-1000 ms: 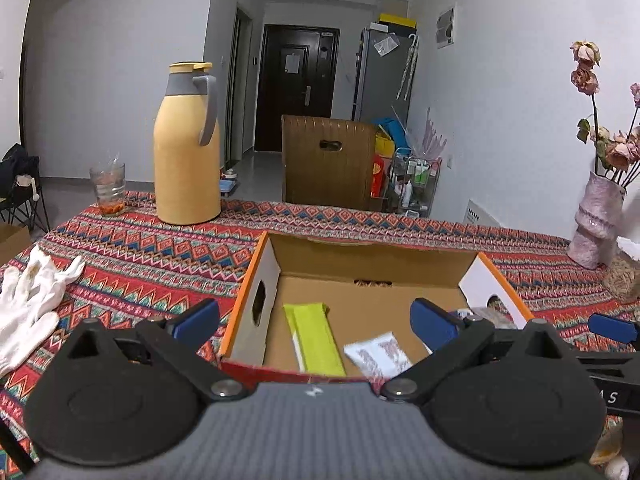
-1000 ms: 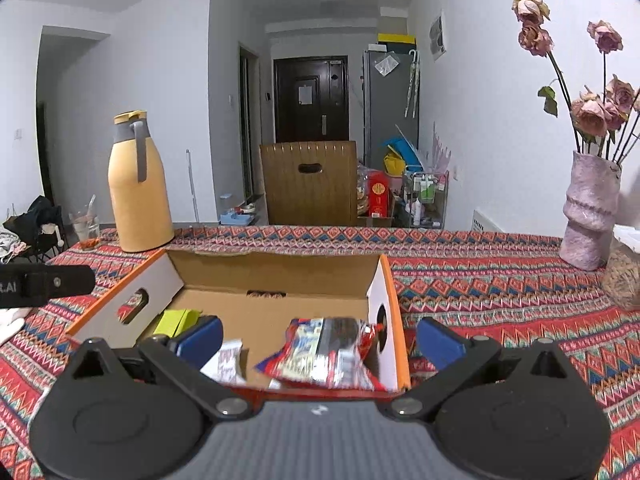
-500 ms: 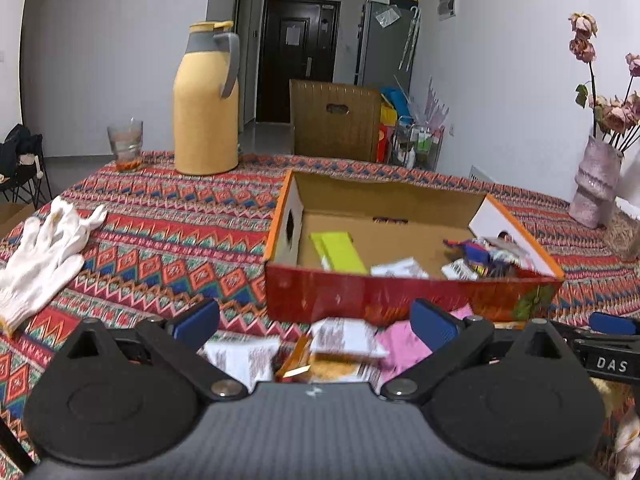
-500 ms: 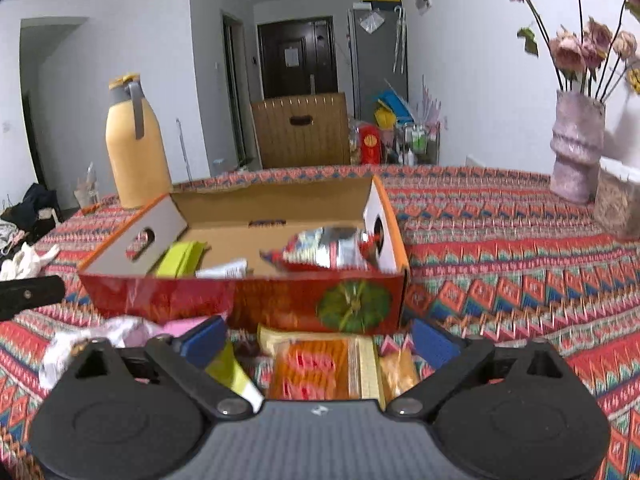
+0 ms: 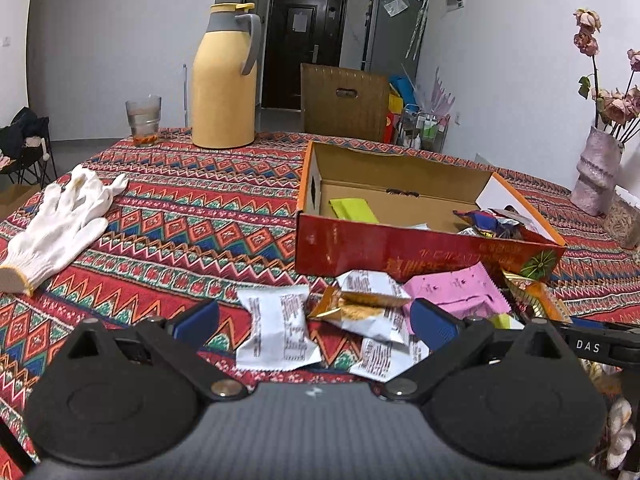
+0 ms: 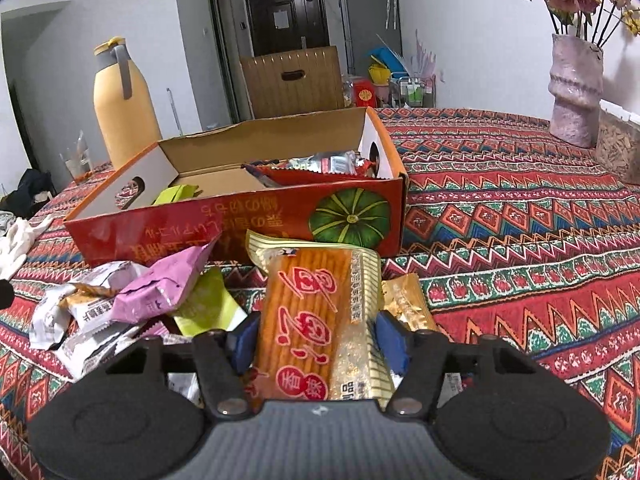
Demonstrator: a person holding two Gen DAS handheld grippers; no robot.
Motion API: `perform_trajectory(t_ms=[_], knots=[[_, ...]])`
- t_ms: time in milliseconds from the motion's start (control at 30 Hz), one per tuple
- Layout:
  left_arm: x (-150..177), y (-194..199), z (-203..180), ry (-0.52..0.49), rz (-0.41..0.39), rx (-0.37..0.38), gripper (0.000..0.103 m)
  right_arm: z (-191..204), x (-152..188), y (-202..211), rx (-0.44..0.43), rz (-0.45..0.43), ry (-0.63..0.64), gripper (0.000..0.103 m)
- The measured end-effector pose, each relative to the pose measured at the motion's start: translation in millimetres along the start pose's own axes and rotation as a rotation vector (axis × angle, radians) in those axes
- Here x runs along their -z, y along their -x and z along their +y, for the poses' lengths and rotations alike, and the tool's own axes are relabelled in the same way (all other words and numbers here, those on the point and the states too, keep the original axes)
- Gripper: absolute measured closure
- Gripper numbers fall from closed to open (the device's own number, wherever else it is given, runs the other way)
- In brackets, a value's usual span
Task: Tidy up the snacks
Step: 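Return to the pile and grasp the orange packet with the right gripper, then grasp the white printed wrapper with the left gripper while the right gripper holds the orange packet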
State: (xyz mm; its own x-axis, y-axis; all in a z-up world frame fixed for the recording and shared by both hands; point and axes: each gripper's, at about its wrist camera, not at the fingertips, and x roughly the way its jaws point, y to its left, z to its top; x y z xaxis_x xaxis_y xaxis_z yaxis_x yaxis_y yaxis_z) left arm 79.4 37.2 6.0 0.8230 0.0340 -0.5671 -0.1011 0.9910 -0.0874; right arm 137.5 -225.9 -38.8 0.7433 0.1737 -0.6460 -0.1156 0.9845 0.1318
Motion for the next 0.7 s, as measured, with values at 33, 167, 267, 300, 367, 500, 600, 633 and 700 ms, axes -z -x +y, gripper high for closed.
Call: perform_trajectory(t_ms=[33, 167, 267, 300, 367, 500, 600, 633, 700], knots=[[1, 0, 1, 0.002, 0.002, 0.0, 0.0, 1, 1, 1, -0.007, -0.004, 0.003, 0.053], [2, 2, 5, 0.009, 0.009, -0.005, 0.0, 2, 3, 10, -0.028, -0.026, -0.003, 0.071], [3, 3, 7, 0.013, 0.011, -0.01, 0.0, 4, 5, 21, -0.021, -0.061, 0.0, 0.074], [2, 2, 9, 0.012, 0.012, -0.013, 0.0, 4, 6, 25, -0.017, -0.077, 0.001, 0.074], [2, 2, 12, 0.01, 0.013, -0.023, 0.0, 3, 8, 33, -0.015, -0.104, -0.004, 0.074], [0, -7, 22, 0.008, 0.038, -0.049, 0.0, 0, 9, 51, 0.013, -0.162, -0.002, 0.074], [-1, -19, 28, 0.002, 0.079, -0.08, 0.0, -4, 10, 59, 0.028, -0.183, -0.006, 0.074], [-1, -24, 30, 0.006, 0.096, -0.089, 0.0, -6, 11, 60, 0.033, -0.186, -0.01, 0.074], [-2, -33, 33, 0.017, 0.123, -0.093, 0.0, -9, 13, 62, 0.04, -0.19, -0.017, 0.074]])
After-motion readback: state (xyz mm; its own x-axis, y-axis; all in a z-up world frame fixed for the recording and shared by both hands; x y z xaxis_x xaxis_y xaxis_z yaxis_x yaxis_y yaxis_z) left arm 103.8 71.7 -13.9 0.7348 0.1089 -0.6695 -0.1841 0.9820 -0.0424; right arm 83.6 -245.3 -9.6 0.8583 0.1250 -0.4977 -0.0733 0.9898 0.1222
